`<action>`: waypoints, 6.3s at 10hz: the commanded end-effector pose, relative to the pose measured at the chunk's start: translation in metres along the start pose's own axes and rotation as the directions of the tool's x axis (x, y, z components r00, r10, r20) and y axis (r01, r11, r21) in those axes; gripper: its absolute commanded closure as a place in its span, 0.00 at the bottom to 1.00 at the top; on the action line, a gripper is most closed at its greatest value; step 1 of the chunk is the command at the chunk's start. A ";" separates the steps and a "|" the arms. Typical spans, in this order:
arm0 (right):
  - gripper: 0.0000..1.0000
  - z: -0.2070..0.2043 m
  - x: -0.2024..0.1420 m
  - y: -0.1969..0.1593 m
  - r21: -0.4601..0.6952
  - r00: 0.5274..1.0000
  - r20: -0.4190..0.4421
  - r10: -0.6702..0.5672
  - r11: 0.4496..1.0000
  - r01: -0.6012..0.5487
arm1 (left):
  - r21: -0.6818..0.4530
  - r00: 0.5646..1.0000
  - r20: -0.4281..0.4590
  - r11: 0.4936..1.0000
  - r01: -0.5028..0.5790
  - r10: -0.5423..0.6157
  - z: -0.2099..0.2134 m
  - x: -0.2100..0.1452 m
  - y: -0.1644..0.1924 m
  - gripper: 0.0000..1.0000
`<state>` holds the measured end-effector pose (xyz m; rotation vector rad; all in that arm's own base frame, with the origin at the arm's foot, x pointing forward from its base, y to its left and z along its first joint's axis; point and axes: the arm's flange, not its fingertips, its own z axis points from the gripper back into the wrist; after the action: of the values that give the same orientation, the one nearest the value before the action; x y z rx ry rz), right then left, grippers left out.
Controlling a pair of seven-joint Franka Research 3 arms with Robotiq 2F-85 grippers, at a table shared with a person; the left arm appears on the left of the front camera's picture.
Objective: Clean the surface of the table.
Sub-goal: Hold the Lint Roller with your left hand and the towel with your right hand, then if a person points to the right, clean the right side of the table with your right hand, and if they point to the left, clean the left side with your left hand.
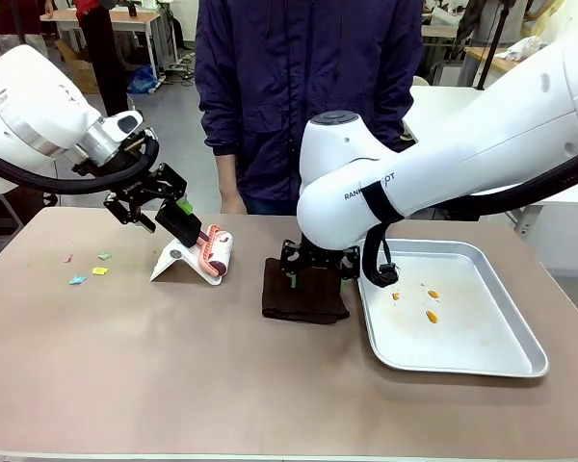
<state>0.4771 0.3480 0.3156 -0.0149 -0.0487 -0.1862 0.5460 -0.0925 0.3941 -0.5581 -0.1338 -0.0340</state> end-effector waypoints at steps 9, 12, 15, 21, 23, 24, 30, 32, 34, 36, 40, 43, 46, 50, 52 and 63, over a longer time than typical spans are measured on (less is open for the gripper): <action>0.00 -0.014 0.012 -0.011 0.038 0.996 -0.029 -0.088 0.995 0.089 | -0.013 1.000 -0.012 1.000 0.000 0.000 -0.005 0.013 0.000 0.00; 0.60 -0.016 0.013 -0.012 0.022 0.994 -0.055 -0.099 0.995 0.101 | -0.034 1.000 -0.022 0.999 0.002 -0.003 -0.005 0.013 -0.002 0.59; 0.65 -0.018 0.013 -0.013 0.024 0.993 -0.068 -0.098 0.995 0.100 | -0.063 0.999 -0.016 0.998 0.028 -0.029 -0.006 0.011 -0.004 1.00; 1.00 -0.020 0.012 -0.014 0.023 0.994 -0.072 -0.088 0.996 0.090 | -0.073 0.999 0.005 0.996 0.042 -0.042 -0.004 0.008 -0.008 1.00; 1.00 -0.020 0.012 -0.014 0.029 0.994 -0.073 -0.082 0.996 0.085 | -0.077 0.999 0.013 0.996 0.042 -0.041 -0.002 0.006 -0.008 1.00; 1.00 -0.020 0.012 -0.015 0.036 0.994 -0.075 -0.081 0.996 0.084 | -0.082 0.999 0.015 0.996 0.043 -0.042 -0.002 0.005 -0.009 1.00; 1.00 0.012 0.013 -0.070 0.558 0.994 -0.112 -0.013 0.827 0.074 | -0.221 0.993 0.074 0.970 0.101 -0.086 0.024 -0.014 -0.028 1.00; 1.00 0.029 0.015 -0.106 0.798 0.988 -0.151 0.042 0.594 0.097 | -0.347 0.995 0.090 0.934 0.080 -0.052 0.046 -0.020 -0.026 1.00; 1.00 0.046 0.014 -0.137 0.910 0.977 -0.190 0.102 0.392 0.136 | -0.489 0.997 0.049 0.872 -0.021 0.052 0.075 -0.023 -0.009 1.00; 1.00 0.060 0.008 -0.171 0.957 0.974 -0.154 0.165 0.271 0.106 | -0.562 0.999 0.036 0.827 -0.008 0.034 0.113 -0.036 0.017 1.00; 1.00 0.082 -0.006 -0.258 0.986 0.985 -0.096 0.147 0.146 0.074 | -0.626 0.996 0.069 0.780 -0.002 0.057 0.184 -0.083 0.085 1.00; 1.00 0.099 -0.028 -0.344 0.985 0.994 -0.099 0.047 0.148 0.091 | -0.709 0.999 0.021 0.705 -0.018 0.046 0.209 -0.119 0.158 1.00; 1.00 0.089 -0.049 -0.430 0.986 0.995 -0.097 -0.035 0.133 0.101 | -0.654 0.997 -0.020 0.753 -0.072 0.078 0.221 -0.127 0.215 1.00; 1.00 0.052 -0.063 -0.485 0.993 0.990 -0.084 -0.117 0.078 0.093 | -0.689 0.977 0.040 0.714 -0.124 0.208 0.212 -0.137 0.247 1.00; 1.00 0.059 -0.052 -0.489 0.983 0.982 -0.131 -0.137 0.113 0.147 | -0.689 0.959 0.045 0.703 -0.173 0.280 0.203 -0.130 0.254 1.00; 1.00 0.059 -0.052 -0.489 0.983 0.982 -0.131 -0.137 0.113 0.147 | -0.669 0.979 0.019 0.730 -0.137 0.201 0.211 -0.136 0.253 1.00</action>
<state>0.3330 -0.1237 0.3700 1.4334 -0.1785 -0.3168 0.4077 0.2342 0.4149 -1.2988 -0.1656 0.1520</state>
